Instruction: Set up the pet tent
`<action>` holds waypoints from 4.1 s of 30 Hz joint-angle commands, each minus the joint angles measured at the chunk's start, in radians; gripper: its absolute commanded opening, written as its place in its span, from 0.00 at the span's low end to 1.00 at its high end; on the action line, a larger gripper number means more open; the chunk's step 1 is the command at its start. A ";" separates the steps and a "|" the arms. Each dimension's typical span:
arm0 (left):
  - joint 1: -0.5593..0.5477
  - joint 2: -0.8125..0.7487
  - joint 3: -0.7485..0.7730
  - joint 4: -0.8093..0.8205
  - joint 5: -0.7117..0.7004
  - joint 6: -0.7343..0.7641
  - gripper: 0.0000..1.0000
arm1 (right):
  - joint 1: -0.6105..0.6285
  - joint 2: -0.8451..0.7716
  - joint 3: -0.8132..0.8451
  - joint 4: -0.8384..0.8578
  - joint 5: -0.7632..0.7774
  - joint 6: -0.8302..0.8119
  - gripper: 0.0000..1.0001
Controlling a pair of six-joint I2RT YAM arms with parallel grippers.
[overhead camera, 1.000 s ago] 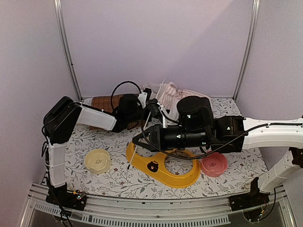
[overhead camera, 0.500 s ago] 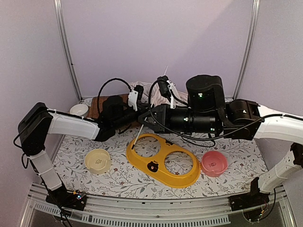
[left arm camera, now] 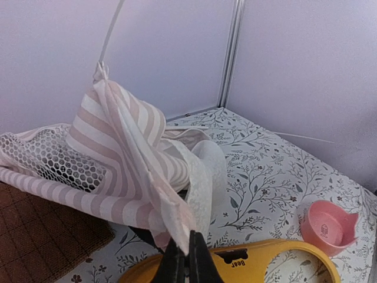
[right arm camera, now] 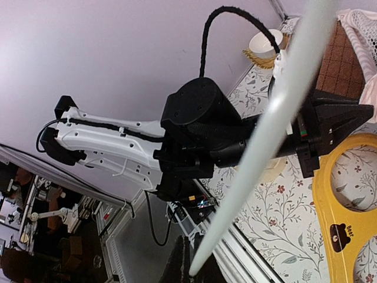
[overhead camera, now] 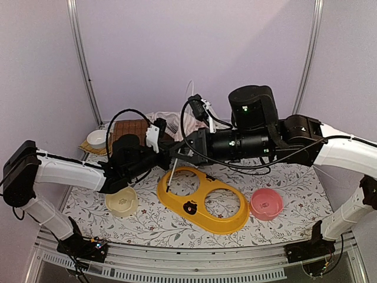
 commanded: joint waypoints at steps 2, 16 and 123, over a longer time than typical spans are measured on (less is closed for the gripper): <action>-0.091 -0.083 -0.087 -0.014 0.032 0.023 0.00 | -0.058 -0.006 -0.195 0.131 -0.091 0.035 0.00; -0.102 -0.088 -0.077 -0.017 -0.036 0.065 0.00 | 0.058 -0.001 -0.471 0.315 -0.179 0.252 0.00; -0.603 -0.151 -0.208 -0.334 -0.385 0.045 0.00 | -0.307 0.045 0.130 0.536 0.159 -0.355 0.00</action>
